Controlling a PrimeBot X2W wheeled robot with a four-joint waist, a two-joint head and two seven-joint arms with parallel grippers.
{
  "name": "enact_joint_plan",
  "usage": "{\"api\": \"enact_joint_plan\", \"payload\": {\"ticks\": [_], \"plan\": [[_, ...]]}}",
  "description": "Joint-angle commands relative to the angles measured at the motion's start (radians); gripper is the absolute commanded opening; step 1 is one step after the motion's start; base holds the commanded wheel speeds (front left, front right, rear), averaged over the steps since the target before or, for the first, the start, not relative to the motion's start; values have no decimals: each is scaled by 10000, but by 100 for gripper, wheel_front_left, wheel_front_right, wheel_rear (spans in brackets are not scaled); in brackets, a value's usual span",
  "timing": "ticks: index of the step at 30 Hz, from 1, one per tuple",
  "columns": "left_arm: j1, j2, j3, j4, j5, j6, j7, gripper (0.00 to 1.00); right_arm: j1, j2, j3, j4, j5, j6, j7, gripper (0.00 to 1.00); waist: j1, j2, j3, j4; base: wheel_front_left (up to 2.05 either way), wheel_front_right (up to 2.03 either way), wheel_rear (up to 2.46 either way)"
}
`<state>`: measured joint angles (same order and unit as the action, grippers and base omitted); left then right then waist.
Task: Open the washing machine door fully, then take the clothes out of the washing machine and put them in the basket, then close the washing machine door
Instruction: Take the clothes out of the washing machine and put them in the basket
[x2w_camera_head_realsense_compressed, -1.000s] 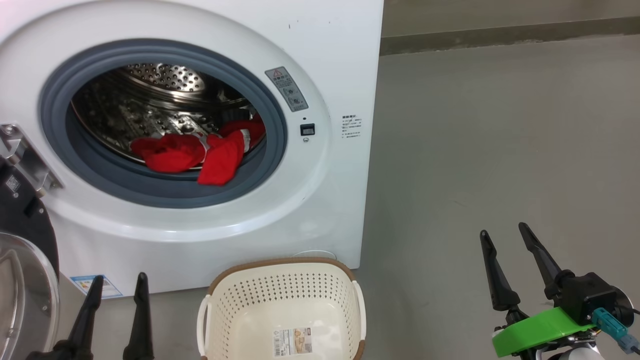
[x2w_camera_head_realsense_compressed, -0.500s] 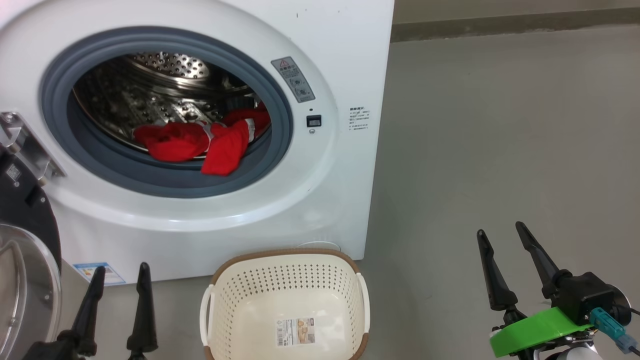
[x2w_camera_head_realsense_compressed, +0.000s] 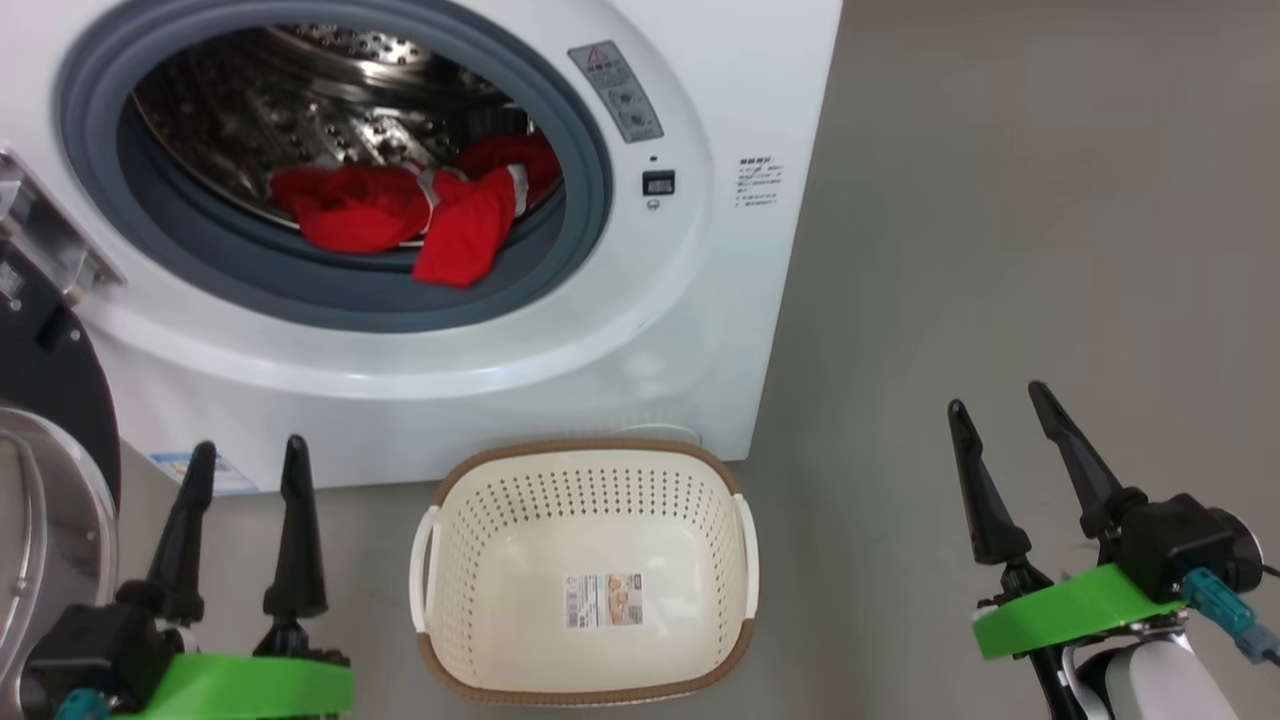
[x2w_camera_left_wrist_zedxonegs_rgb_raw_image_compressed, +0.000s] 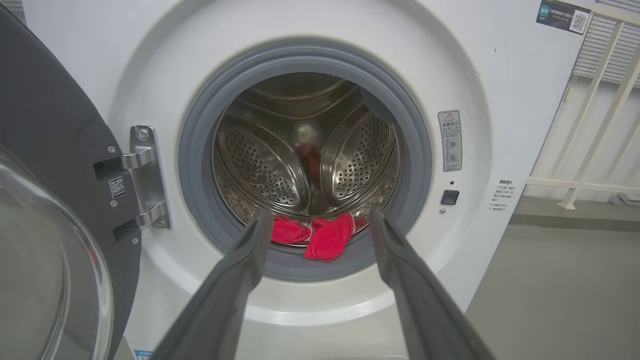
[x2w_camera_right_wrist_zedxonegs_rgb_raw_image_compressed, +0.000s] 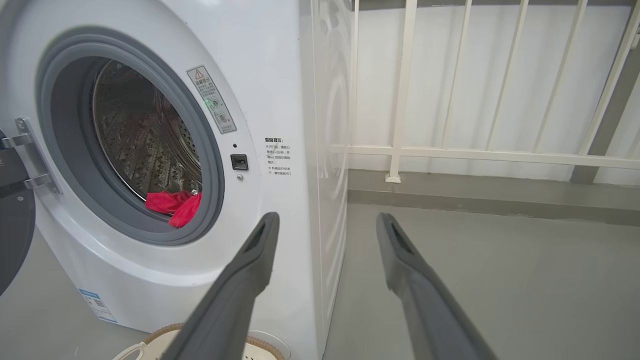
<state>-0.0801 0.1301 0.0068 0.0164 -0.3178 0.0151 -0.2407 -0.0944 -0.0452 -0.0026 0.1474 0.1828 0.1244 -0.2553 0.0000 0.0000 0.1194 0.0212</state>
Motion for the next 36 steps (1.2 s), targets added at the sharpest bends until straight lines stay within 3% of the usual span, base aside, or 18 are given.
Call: {"api": "enact_joint_plan", "payload": {"ticks": [1, 20, 36], "plan": [[-434, 121, 309, -174, 3, 77, -106, 100, -413, -51, 223, -296, -71, 63, -65, 100, 0, 0, 319, 159, 0, 0, 0], [-3461, -229, 443, 886, -19, -265, -207, 100, -1417, -51, 256, -596, -355, 63, -65, 100, 0, 0, 2497, 345, 0, 0, 0], [-6345, -466, 731, 2914, 20, -852, -209, 100, -2012, -51, 312, -714, -444, 63, -65, 100, 0, 0, 3860, 116, 0, 0, 0]]}}
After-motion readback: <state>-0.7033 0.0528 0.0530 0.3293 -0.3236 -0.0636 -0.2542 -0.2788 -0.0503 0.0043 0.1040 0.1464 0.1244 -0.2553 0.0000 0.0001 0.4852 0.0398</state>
